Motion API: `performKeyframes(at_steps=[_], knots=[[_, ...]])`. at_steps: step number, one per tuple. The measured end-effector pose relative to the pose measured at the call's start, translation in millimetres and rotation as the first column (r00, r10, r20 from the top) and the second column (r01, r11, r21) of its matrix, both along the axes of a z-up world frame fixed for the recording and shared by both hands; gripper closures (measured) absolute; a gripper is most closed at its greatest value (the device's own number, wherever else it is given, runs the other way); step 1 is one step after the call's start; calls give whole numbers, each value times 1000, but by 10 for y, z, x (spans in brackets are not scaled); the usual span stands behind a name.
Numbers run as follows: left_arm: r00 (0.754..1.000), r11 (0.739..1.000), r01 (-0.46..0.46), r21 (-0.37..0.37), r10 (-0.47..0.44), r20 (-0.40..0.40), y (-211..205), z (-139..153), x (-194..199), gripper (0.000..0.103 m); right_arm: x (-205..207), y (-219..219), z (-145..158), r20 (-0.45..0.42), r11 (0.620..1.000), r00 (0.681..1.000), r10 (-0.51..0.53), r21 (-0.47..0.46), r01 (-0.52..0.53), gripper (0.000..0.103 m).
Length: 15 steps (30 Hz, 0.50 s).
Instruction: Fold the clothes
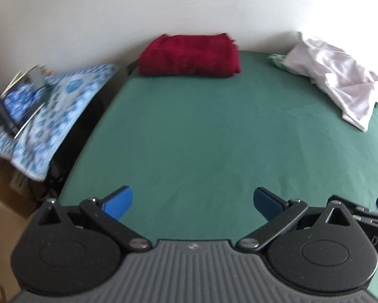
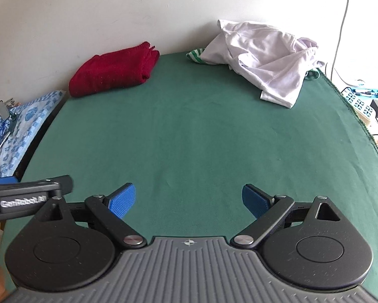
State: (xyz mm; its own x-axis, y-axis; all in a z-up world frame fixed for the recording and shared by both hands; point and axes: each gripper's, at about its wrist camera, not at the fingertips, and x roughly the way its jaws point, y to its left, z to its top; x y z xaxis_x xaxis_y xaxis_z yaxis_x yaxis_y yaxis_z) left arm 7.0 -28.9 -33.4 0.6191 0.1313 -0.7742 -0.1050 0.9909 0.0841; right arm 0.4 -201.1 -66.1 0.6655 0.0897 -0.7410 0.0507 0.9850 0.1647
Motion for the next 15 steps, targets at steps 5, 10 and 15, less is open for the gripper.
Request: performKeyframes(at_steps=[5,10,15], knots=[[999,996,-49,68,50,-17,149,-64,-112,1,-2,174,-125,-53,994,996,73,85,-68,9],[997,995,7,95,1,-80,321,-115,-94,1,-84,405,-49,-12,996,998,59,61,-58,10],[986,989,145,23,-142,-92,259,-112,-138,1,-221,303,8,-14,994,995,-100,44,100,10]])
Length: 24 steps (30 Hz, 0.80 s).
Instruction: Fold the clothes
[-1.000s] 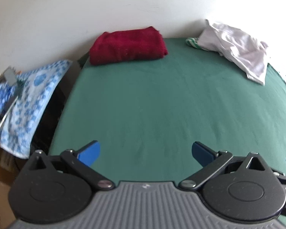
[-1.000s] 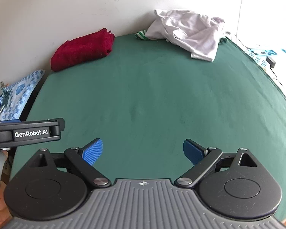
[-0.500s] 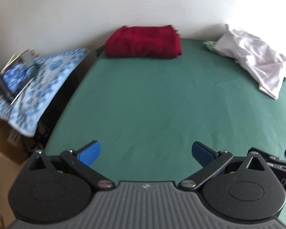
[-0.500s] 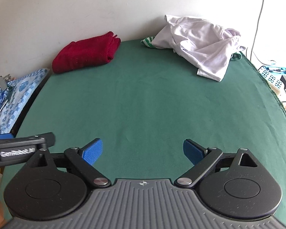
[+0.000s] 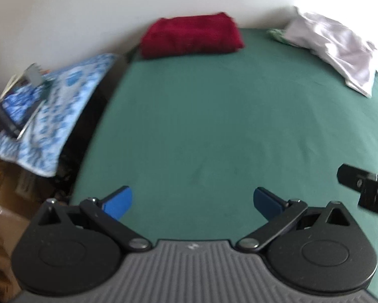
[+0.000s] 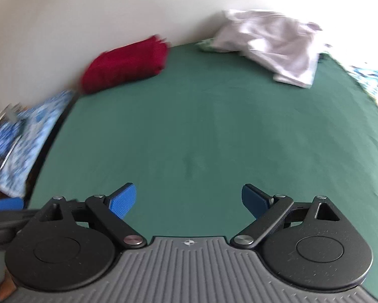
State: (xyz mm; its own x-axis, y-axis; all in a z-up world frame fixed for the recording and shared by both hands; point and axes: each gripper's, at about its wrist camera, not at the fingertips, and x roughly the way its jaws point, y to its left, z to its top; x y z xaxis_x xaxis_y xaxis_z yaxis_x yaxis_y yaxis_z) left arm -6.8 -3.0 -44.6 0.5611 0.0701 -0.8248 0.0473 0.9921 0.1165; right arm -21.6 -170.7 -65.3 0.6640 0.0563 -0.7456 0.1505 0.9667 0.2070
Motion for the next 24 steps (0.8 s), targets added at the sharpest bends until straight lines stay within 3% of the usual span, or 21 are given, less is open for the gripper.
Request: performKeyframes(at_steps=[6,12,19,24], knots=[[985,986,166,7,-166,45,-83,64,-102,1,-283,-100,84,3,977,977,-213,-9,213,10],[976,978,210,8,-210,55,101,86,-123,1,-494,96,138,31,952,952,-304,-25,304,10],[966,970,245,7,-244,82,147,129,-225,1,-609,336,212,62,944,950,-305,-111,310,9],[984,987,162,-2,-162,81,385,116,-187,1,-539,500,217,58,965,972,-228,-122,233,9]])
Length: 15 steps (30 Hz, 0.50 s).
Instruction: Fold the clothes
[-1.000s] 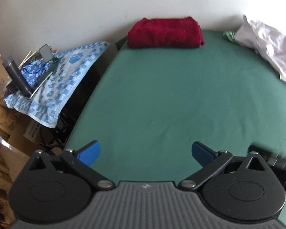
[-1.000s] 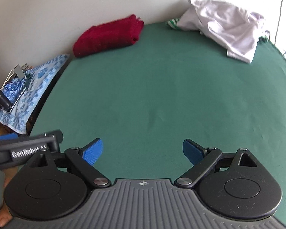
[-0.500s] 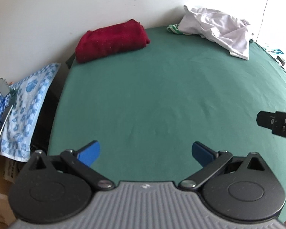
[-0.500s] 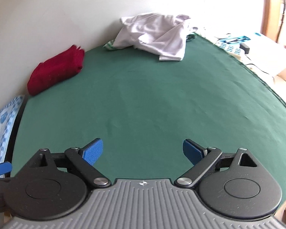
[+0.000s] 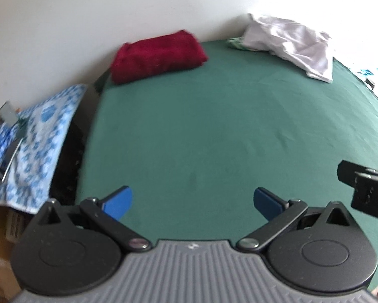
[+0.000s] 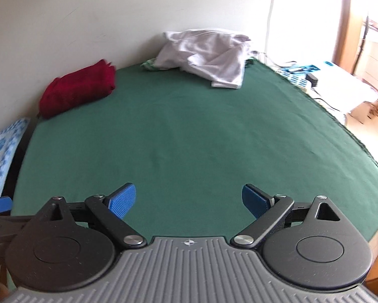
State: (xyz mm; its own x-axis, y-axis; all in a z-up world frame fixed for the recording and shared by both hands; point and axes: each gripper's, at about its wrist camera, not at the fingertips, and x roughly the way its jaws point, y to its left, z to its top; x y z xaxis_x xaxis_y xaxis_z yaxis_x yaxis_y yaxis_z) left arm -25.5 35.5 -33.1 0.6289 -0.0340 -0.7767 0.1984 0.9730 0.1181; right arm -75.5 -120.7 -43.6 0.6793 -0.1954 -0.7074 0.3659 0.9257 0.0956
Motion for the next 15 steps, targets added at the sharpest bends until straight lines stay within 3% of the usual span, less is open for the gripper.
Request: performKeyframes(at_steps=[7,15], knots=[[990,990,-138,3,138,-12,351,-35,25,1,199,318,4,-3,986,986,167,12,-167,9],[973,973,-228,21,229,-18,588,-66,17,1,399,597,-15,-16,956,956,294,29,-293,9]])
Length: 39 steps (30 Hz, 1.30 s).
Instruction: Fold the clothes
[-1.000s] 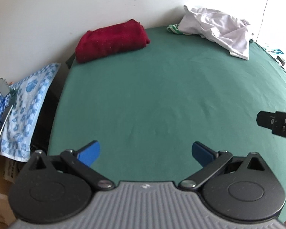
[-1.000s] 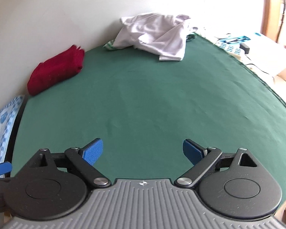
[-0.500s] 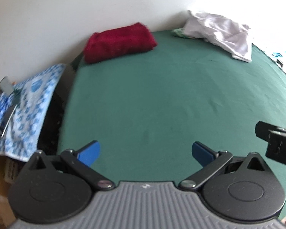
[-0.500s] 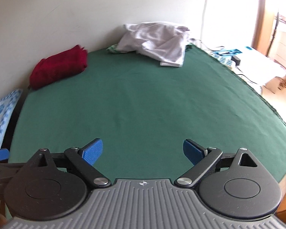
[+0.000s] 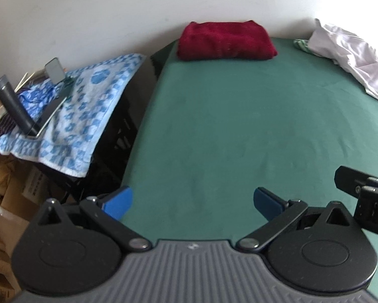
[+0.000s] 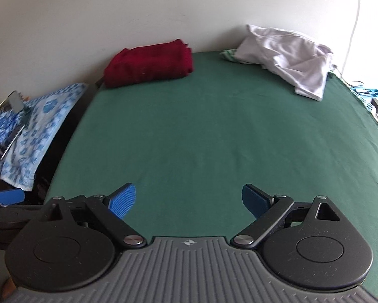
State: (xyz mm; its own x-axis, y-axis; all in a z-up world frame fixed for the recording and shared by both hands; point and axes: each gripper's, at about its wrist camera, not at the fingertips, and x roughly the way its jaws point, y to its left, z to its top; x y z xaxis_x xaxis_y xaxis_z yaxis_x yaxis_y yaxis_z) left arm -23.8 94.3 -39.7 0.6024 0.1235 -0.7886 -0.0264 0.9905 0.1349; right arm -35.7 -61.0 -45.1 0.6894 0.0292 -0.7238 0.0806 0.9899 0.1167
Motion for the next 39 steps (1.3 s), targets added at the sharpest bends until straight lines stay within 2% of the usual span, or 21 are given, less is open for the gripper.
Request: performKeyframes(at_steps=[13,28,39], knots=[[999,999,-37,4,37,-8,133,-34,81,1,116,164,-24,-7,998,998,66,-7,-66,9],[1000,1000,-14,-18,14,-11,157,-63,159,1,154,193,-28,3,997,998,62,-37,-62,9],[1000,999,-7,-38,8,27,161,-24,155,1,139,189,-14,14,998,999,50,-29,-49,9]])
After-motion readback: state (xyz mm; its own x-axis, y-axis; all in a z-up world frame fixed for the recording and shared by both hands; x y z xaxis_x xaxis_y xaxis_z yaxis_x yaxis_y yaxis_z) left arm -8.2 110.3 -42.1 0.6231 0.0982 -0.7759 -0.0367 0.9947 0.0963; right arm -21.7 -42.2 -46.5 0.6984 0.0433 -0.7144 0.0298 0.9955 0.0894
